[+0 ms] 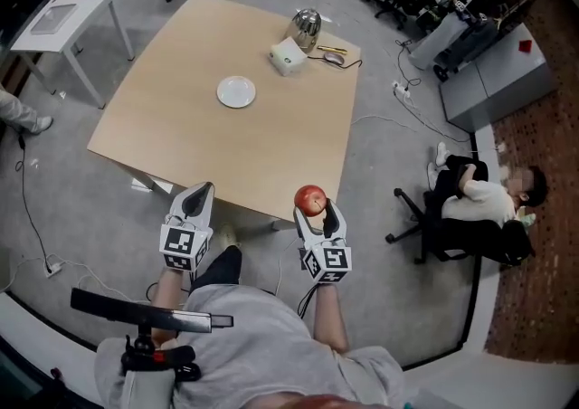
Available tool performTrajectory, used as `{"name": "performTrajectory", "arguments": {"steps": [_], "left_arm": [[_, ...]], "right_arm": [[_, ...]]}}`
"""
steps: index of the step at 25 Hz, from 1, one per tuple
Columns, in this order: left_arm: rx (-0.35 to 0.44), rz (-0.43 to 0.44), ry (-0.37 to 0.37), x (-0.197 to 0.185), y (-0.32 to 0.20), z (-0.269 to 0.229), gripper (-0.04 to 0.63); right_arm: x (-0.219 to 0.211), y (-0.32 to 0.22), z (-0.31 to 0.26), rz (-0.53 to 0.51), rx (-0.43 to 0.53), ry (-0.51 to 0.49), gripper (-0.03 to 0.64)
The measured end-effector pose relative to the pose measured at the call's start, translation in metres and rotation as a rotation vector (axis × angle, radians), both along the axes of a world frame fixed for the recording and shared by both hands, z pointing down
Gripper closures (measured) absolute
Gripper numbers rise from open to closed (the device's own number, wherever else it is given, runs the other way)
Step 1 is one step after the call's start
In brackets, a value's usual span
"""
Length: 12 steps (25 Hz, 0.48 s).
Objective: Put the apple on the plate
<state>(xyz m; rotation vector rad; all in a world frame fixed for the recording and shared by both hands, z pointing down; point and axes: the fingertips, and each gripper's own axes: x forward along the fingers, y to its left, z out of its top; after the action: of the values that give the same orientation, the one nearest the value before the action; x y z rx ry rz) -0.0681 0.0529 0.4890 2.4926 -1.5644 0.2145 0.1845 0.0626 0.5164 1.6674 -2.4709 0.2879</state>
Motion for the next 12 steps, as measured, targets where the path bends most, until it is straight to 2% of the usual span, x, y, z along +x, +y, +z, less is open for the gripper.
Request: {"name": "performTrajectory", "arguments": {"steps": [12], "left_arm": [[-0.003, -0.061, -0.007, -0.026, -0.067, -0.002, 0.575]], "right_arm": [[-0.028, -0.083, -0.002, -0.067, -0.009, -0.004, 0.265]]}}
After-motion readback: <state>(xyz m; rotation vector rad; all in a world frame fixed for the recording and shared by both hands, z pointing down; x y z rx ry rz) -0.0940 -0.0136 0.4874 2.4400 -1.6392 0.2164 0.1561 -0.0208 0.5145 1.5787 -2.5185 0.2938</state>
